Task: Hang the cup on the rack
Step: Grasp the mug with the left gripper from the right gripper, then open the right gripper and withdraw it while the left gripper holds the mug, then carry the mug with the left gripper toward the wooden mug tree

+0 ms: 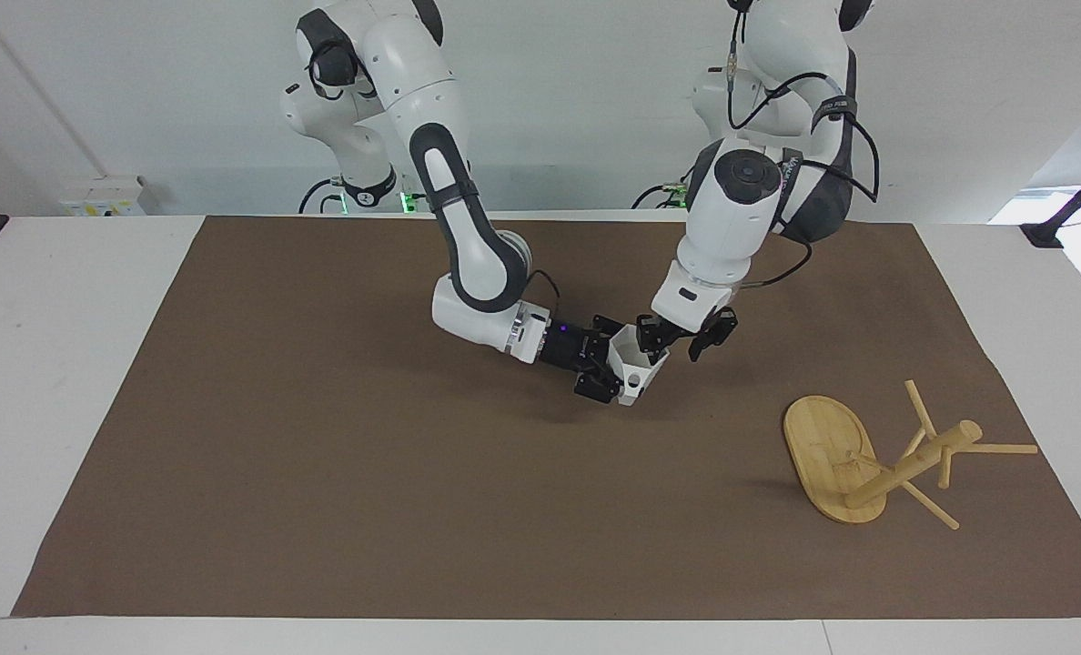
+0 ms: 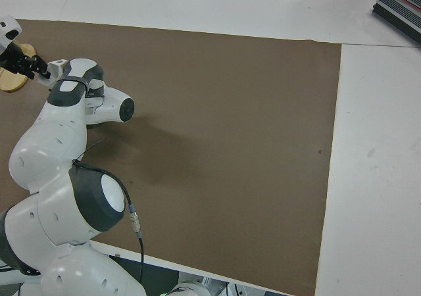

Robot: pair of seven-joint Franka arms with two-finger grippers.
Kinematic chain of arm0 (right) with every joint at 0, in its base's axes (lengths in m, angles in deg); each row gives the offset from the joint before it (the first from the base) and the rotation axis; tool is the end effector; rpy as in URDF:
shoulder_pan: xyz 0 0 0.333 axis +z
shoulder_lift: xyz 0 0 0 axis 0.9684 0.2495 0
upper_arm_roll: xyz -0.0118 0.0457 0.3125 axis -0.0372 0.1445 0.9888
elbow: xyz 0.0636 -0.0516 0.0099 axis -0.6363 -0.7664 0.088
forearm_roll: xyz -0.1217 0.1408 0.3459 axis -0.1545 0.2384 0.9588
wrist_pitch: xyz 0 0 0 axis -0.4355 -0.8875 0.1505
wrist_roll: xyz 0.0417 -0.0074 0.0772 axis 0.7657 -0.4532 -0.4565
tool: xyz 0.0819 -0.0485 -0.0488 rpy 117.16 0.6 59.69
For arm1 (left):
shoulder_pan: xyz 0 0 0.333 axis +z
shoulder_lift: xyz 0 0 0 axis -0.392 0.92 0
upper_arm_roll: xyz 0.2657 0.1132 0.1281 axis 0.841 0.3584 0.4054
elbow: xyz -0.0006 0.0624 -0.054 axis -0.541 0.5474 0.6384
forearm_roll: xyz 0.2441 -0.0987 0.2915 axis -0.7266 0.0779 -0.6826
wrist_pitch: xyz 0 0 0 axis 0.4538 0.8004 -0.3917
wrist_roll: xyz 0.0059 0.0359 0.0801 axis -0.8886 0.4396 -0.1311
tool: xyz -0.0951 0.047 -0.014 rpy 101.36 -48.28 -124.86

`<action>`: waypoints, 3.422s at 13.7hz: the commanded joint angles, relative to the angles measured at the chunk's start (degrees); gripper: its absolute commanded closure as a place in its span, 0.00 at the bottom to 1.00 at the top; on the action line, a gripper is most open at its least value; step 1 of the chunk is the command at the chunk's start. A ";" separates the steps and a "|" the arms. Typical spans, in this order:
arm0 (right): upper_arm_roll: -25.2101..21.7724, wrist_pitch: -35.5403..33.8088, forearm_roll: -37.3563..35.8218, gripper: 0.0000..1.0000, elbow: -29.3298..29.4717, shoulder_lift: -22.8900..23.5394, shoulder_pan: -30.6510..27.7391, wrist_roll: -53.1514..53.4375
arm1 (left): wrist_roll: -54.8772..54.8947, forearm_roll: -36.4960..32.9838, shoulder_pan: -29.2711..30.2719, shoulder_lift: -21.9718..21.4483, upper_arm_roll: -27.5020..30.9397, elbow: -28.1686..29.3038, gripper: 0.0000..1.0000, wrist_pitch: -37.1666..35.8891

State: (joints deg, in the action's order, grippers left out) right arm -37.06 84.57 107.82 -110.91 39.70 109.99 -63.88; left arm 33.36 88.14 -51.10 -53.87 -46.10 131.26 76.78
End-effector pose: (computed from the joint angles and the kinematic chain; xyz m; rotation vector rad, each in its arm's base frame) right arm 0.5550 0.3878 0.2708 -1.5565 -1.2416 -1.3550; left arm 0.5450 -0.3126 0.4507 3.0823 0.0511 0.0630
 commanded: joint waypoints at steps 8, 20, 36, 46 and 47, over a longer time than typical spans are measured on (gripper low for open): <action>-0.06 1.32 3.57 0.00 -0.71 -0.70 -0.25 -1.08 | -3.38 4.81 0.16 -2.11 0.40 4.03 1.00 4.72; -0.15 -15.87 -19.56 0.00 -10.73 -7.21 -21.92 1.45 | -14.97 2.97 0.78 -2.28 0.93 4.28 1.00 11.97; 0.20 -42.00 -102.90 0.00 4.56 -28.19 -43.24 68.22 | -22.37 2.88 9.92 -10.04 0.93 29.37 1.00 63.26; 1.08 -58.52 -122.98 0.00 16.78 -30.41 -39.36 125.36 | -15.96 2.53 15.10 -4.66 0.66 24.25 1.00 62.73; 0.82 -58.61 -122.98 0.00 16.26 -31.45 -38.14 127.57 | -15.69 2.53 15.28 -4.66 0.66 24.42 1.00 62.72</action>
State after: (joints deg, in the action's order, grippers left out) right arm -36.42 27.31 -13.75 -95.28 8.39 71.00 58.30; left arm 16.28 91.54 -36.74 -59.03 -45.00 156.54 139.53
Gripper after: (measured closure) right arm 0.000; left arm 0.943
